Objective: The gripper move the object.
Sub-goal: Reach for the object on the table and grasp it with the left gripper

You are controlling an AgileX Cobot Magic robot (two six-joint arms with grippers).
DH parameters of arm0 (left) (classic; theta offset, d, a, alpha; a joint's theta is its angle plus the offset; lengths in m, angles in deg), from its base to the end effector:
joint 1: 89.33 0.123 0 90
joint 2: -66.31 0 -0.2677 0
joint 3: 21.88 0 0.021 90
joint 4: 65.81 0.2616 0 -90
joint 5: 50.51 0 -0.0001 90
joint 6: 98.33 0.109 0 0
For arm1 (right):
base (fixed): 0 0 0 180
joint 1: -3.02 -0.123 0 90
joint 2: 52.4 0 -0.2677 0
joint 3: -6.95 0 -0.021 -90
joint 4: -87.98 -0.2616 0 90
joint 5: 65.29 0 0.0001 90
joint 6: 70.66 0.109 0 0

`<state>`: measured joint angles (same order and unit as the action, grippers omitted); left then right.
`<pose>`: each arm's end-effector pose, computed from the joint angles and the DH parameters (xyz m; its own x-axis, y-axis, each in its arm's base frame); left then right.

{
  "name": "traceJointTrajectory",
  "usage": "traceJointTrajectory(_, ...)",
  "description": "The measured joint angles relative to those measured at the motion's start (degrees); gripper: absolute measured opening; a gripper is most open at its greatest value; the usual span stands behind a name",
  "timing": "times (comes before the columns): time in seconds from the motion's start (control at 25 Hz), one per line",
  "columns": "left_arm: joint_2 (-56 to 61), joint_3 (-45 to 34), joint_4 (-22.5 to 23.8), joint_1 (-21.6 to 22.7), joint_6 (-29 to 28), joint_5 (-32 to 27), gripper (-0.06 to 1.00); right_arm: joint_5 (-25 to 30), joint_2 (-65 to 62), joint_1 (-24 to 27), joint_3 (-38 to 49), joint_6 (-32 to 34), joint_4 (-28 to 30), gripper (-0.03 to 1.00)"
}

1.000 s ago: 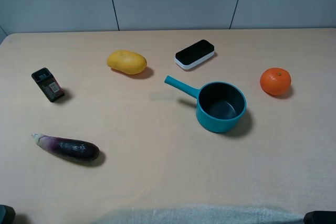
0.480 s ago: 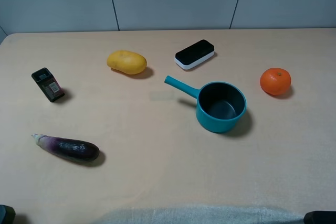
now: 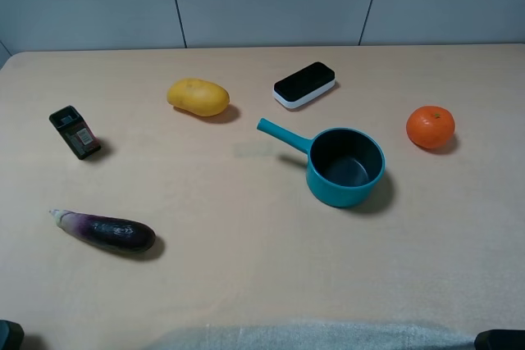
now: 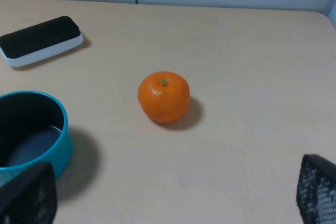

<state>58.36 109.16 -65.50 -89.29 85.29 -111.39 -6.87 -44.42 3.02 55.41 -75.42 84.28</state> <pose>0.0390 0.0005 0.2695 -0.4655 0.0654 -0.8826 0.0258 0.9978 0.0604 0.0400 0.0060 0.2765 -0.4166 -0.0491 -0.9078 -0.0705 0.9973 -0.0216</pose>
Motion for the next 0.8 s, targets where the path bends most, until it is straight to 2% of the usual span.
traceJointTrajectory(0.8,0.0,0.0,0.2,0.0,0.0,0.0,0.99,0.0,0.0,0.0,0.0,0.0,0.0,0.69)
